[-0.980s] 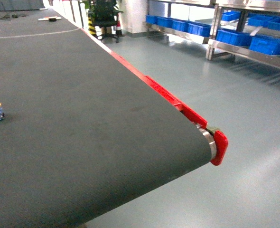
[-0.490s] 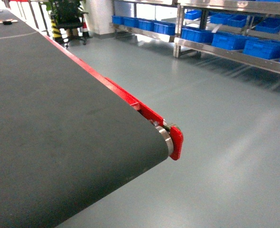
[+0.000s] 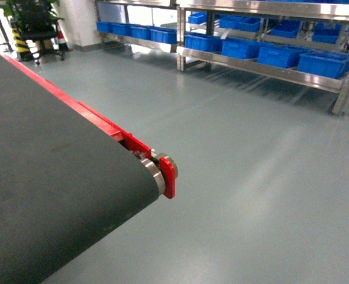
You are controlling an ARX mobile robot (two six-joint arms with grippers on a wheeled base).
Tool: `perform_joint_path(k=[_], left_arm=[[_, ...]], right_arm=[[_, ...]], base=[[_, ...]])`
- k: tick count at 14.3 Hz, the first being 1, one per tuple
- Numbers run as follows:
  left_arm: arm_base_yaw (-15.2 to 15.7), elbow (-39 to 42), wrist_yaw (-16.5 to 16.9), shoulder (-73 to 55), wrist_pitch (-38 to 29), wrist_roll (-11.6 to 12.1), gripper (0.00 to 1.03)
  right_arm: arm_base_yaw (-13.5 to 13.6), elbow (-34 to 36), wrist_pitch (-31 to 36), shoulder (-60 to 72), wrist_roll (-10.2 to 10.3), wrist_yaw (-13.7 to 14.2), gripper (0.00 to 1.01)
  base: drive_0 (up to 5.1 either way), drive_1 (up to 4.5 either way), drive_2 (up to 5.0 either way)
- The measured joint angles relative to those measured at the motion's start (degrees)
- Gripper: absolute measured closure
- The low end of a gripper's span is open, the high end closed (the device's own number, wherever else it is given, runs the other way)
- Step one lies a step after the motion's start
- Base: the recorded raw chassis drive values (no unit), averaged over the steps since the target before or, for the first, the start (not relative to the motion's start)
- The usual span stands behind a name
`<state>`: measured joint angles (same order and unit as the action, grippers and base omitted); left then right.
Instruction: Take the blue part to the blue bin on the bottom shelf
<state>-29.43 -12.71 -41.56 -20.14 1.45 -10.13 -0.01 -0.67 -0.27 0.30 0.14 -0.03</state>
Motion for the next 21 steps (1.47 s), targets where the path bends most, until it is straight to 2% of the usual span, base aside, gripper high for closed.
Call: perform_joint_path(k=[21], left_arm=[[0.0,0.0,0.0,0.0,0.0,0.0,0.59]], right_arm=[[0.0,0.0,0.0,0.0,0.0,0.0,0.03]], base=[[-1.6,-1.63,-1.6]])
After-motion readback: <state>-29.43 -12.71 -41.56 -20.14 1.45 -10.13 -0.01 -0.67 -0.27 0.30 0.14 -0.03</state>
